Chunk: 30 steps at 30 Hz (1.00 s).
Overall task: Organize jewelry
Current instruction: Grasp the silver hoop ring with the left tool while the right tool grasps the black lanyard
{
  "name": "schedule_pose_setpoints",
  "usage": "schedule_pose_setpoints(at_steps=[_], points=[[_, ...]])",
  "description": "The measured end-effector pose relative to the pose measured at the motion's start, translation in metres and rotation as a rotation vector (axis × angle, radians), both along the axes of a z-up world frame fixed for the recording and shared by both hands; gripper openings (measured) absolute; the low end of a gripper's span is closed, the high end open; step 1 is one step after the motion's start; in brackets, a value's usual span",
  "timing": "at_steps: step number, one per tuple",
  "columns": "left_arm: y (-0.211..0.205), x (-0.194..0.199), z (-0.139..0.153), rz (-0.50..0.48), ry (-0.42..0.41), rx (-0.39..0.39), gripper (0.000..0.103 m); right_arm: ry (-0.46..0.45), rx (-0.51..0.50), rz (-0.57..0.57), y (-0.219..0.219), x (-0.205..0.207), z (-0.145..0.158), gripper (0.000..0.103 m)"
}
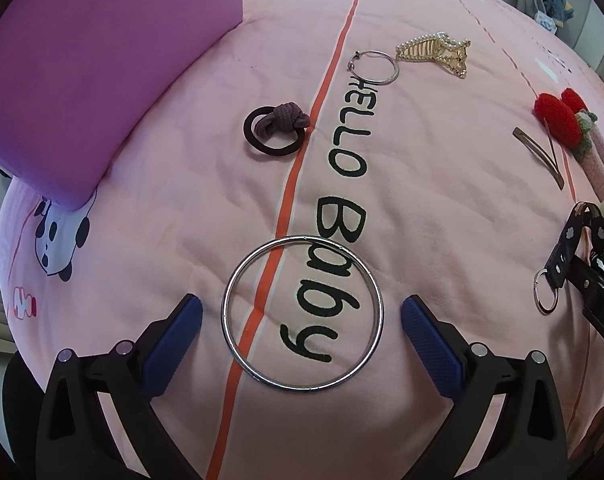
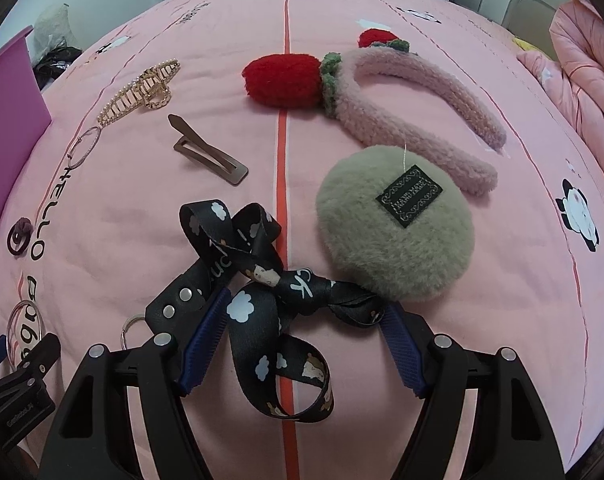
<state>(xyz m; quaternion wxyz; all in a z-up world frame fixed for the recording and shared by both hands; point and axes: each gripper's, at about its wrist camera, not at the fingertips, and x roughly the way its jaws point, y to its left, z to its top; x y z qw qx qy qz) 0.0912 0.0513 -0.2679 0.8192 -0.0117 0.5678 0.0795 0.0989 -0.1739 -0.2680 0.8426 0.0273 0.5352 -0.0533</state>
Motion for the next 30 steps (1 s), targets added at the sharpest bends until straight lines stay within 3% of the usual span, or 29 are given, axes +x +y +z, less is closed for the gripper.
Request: schedule_pose_setpoints(at_steps=[6, 11, 13, 18, 21, 30], points=[[0.0, -0.007, 0.003, 0.01, -0.014, 0.001, 0.09, -0.011, -0.01, 0.013, 0.004, -0.002, 0.001, 0.065], [-0.002, -0.017, 0.01, -0.015, -0.048, 0.043, 0.071, -0.038, -0.027, 0.042, 0.008, -0.008, 0.001, 0.058], [-0.005, -0.021, 0.011, -0.035, -0.055, 0.065, 0.07, -0.04, -0.022, 0.046, 0.008, -0.009, 0.003, 0.052], [0.003, -0.024, 0.015, -0.017, -0.06, 0.009, 0.07, -0.047, -0.007, 0.078, 0.014, -0.015, 0.008, 0.021], [0.006, -0.026, 0.019, -0.011, -0.06, -0.013, 0.07, -0.045, 0.035, 0.085, 0.012, -0.018, 0.012, 0.016], [0.015, -0.027, 0.03, -0.006, -0.06, -0.072, 0.07, -0.077, 0.143, 0.083, -0.005, -0.04, 0.036, 0.015]])
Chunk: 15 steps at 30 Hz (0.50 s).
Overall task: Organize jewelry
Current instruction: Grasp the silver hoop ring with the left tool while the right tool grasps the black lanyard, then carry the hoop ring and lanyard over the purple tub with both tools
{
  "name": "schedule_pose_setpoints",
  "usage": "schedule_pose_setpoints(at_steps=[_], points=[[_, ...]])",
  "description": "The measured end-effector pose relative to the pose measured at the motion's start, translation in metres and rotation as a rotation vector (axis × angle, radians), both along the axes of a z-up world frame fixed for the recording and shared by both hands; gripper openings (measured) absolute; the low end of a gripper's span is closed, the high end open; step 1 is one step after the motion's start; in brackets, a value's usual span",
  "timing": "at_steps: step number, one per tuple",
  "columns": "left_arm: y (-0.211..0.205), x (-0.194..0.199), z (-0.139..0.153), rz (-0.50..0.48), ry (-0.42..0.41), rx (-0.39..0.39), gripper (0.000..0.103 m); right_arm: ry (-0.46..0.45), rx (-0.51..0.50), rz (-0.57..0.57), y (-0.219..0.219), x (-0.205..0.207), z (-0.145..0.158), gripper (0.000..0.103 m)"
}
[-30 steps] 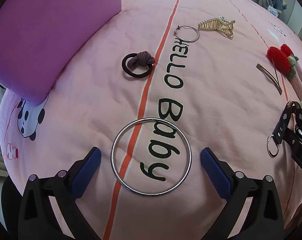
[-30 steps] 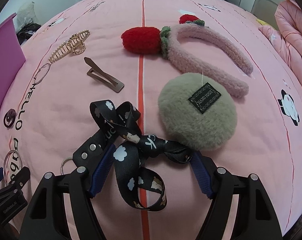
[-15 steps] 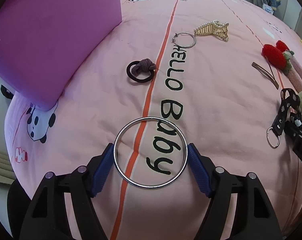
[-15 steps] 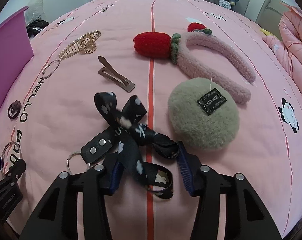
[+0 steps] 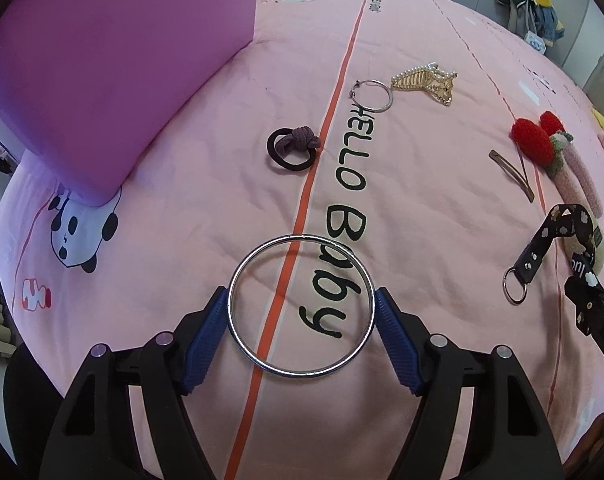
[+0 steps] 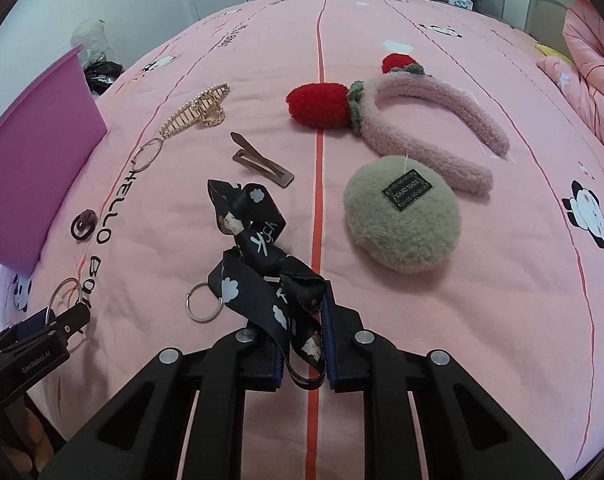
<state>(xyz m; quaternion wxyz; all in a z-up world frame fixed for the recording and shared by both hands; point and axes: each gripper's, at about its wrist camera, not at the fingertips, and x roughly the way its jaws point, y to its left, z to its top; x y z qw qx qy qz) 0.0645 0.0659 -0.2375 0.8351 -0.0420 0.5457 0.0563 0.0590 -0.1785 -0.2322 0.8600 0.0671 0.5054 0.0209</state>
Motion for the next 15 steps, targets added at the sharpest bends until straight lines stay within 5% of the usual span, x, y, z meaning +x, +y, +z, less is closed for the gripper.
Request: schedule_pose_setpoints(at_steps=[15], points=[[0.002, -0.019, 0.063, -0.03, -0.115, -0.053, 0.07, -0.13, 0.037, 0.003, -0.005, -0.037, 0.075, 0.015]])
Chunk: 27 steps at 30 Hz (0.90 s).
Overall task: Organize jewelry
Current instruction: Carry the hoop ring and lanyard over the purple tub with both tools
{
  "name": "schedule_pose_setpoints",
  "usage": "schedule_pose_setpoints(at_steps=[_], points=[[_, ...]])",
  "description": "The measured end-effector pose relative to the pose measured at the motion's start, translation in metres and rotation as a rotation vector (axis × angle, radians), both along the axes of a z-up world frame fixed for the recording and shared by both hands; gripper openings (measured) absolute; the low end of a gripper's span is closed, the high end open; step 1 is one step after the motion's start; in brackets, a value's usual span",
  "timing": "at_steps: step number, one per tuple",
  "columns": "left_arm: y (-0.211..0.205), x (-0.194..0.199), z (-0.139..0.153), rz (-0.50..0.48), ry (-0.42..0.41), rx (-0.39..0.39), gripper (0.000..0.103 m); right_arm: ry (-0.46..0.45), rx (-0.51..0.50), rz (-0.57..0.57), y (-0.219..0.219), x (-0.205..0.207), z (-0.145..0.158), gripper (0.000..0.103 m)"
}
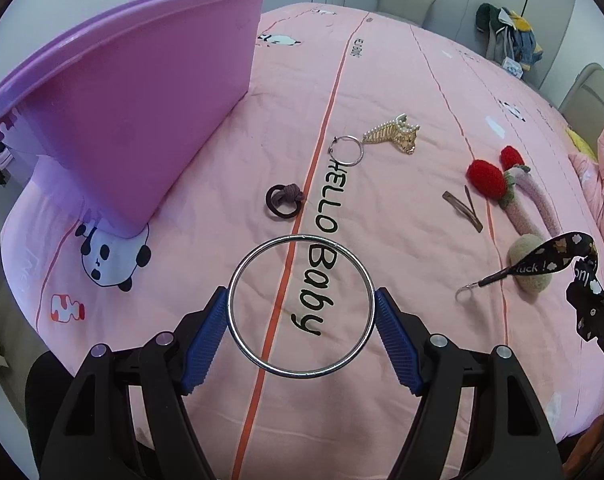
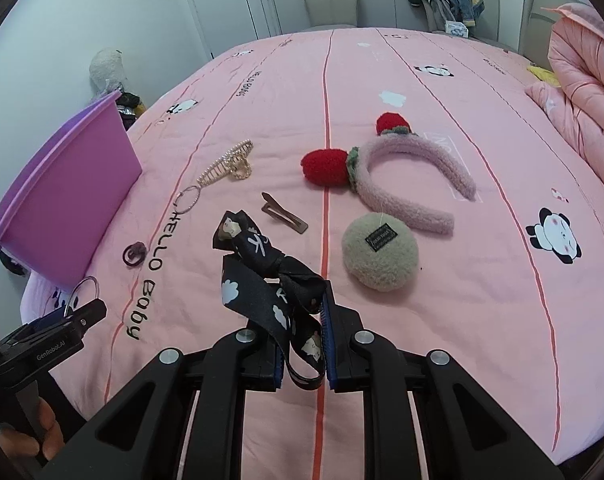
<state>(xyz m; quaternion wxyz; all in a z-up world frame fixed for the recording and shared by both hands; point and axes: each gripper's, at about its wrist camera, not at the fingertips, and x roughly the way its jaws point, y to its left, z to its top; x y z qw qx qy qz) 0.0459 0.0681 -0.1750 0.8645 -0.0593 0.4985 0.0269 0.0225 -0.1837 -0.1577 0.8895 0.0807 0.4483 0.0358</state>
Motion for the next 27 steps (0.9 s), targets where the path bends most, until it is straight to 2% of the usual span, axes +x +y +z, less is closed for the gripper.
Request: schedule_pose_setpoints(at_steps=[10, 17, 27], points=[[0.005, -0.014, 0.051, -0.023, -0.078, -0.028, 0.07, -0.073, 0.027, 0.034, 0.018, -0.007, 0.044, 0.015], [0.01, -0.02, 0.103, -0.049, -0.16, -0.026, 0.07, -0.157, 0.071, 0.088, 0.038, 0.001, 0.093, 0.015], [0.064, -0.001, 0.166, 0.003, -0.231, -0.029, 0.07, -0.251, 0.155, 0.232, 0.101, 0.044, 0.166, 0.015]])
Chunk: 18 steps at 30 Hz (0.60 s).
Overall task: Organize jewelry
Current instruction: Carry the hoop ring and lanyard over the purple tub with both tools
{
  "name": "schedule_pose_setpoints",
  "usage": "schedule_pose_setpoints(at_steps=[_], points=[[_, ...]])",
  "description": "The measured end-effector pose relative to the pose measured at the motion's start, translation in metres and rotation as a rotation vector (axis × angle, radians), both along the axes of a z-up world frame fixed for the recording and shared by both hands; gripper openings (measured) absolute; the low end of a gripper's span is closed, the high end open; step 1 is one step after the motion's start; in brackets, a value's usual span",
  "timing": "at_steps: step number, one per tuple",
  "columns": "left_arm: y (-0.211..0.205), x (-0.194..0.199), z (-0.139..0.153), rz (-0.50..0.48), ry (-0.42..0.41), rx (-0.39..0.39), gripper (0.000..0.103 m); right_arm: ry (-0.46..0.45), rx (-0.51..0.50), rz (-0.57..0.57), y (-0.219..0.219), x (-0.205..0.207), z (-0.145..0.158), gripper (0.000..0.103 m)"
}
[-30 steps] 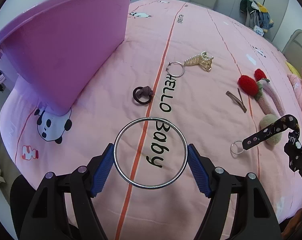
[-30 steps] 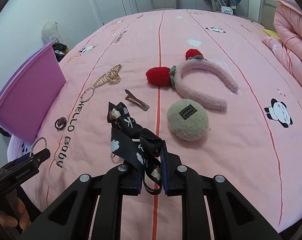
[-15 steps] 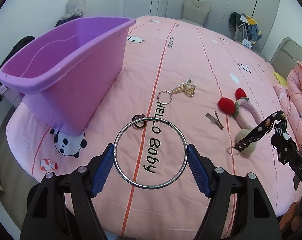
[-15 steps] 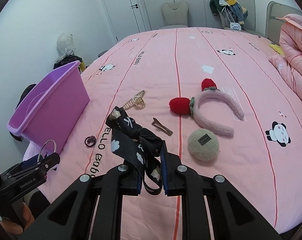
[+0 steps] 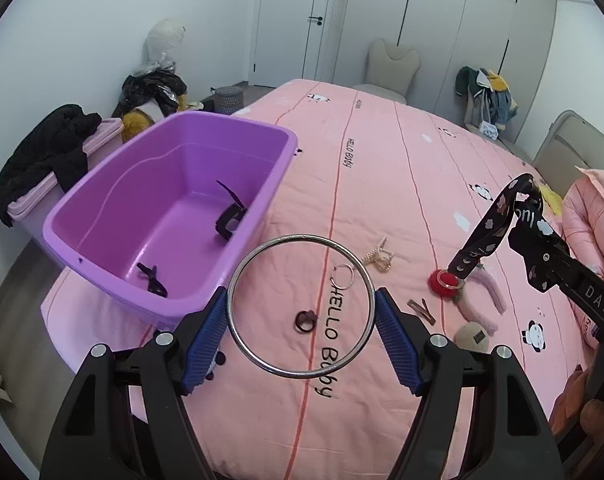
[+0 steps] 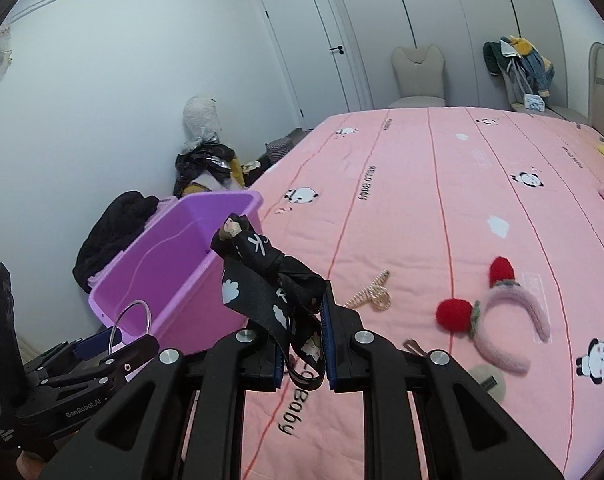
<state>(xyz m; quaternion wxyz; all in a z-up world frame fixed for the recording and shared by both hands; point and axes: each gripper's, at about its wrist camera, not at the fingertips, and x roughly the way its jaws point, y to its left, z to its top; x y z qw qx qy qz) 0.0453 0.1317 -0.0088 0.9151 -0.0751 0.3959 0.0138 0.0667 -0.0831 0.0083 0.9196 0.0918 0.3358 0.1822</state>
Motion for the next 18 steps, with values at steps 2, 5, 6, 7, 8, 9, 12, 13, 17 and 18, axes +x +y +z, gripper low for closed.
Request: schedule_pose_setpoints(at_steps=[2, 5, 6, 7, 8, 9, 12, 13, 17, 18], points=[[0.018, 0.006, 0.009, 0.029, -0.01, 0.003, 0.07, -0.019, 0.004, 0.033, 0.015, 0.012, 0.013, 0.015], [0.045, 0.014, 0.018, 0.076, -0.009, 0.016, 0.07, -0.037, -0.004, 0.09, 0.042, 0.031, 0.029, 0.015], [0.055, 0.017, 0.02, 0.09, -0.006, 0.013, 0.07, -0.039, -0.004, 0.108, 0.051, 0.037, 0.032, 0.015], [0.063, 0.021, 0.022, 0.103, -0.002, 0.012, 0.07, -0.038, -0.004, 0.125, 0.059, 0.043, 0.034, 0.015], [0.072, 0.025, 0.023, 0.116, -0.001, 0.014, 0.07, -0.033, -0.002, 0.142, 0.068, 0.05, 0.036, 0.015], [0.079, 0.028, 0.025, 0.126, 0.001, 0.02, 0.07, -0.024, -0.004, 0.162, 0.079, 0.059, 0.037, 0.015], [0.099, 0.038, 0.026, 0.158, 0.012, 0.023, 0.07, -0.011, -0.023, 0.205, 0.108, 0.078, 0.039, 0.015], [0.107, 0.041, 0.026, 0.168, 0.016, 0.02, 0.07, -0.003, -0.027, 0.217, 0.115, 0.084, 0.039, 0.015], [0.127, 0.054, 0.025, 0.198, 0.022, 0.02, 0.07, 0.025, -0.041, 0.26, 0.147, 0.111, 0.034, 0.015], [0.13, 0.058, 0.024, 0.202, 0.023, 0.02, 0.07, 0.031, -0.042, 0.27, 0.155, 0.118, 0.033, 0.015]])
